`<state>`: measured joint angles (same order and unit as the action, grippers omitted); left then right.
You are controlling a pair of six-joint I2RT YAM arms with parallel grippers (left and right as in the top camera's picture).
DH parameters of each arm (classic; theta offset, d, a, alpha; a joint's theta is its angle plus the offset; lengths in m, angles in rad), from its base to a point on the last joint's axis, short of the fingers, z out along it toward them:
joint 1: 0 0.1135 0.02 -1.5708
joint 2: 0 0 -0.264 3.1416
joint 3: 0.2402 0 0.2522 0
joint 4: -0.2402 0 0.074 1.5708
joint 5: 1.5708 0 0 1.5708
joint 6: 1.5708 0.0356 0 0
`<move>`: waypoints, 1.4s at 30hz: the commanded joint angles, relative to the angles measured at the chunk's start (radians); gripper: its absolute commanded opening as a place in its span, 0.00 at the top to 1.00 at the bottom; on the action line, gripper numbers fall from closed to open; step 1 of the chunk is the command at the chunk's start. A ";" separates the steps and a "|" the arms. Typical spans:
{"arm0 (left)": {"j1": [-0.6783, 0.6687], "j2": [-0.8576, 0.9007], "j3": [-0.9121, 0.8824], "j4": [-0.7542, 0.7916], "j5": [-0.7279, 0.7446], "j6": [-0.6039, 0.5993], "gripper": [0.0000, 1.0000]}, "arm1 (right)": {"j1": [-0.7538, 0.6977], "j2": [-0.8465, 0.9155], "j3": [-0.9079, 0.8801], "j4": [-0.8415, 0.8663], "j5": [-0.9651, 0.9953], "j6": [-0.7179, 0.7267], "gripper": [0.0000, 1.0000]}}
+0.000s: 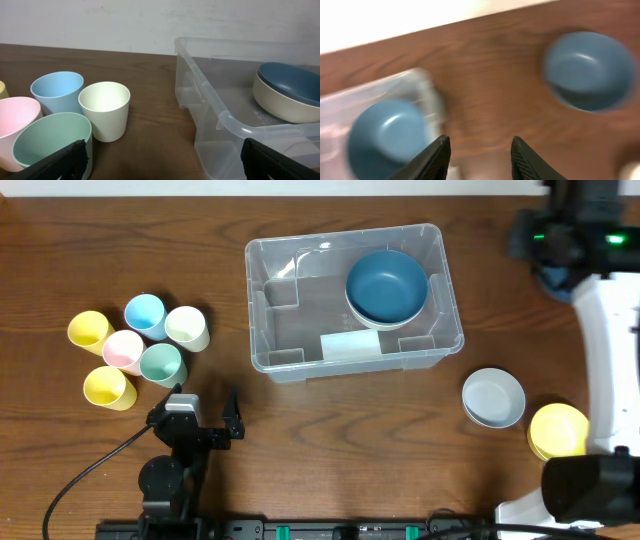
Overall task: Pack container
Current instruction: 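Move the right gripper to the second blue bowl and grasp its rim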
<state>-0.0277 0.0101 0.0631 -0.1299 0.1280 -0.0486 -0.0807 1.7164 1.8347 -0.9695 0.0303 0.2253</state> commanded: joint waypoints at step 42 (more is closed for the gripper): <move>0.005 -0.006 -0.016 -0.030 0.012 0.010 0.02 | -0.373 0.483 -0.005 0.164 -0.058 0.249 0.57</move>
<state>-0.0277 0.0101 0.0631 -0.1299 0.1280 -0.0486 -0.4507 2.1601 1.8309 -0.8059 -0.0269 0.4671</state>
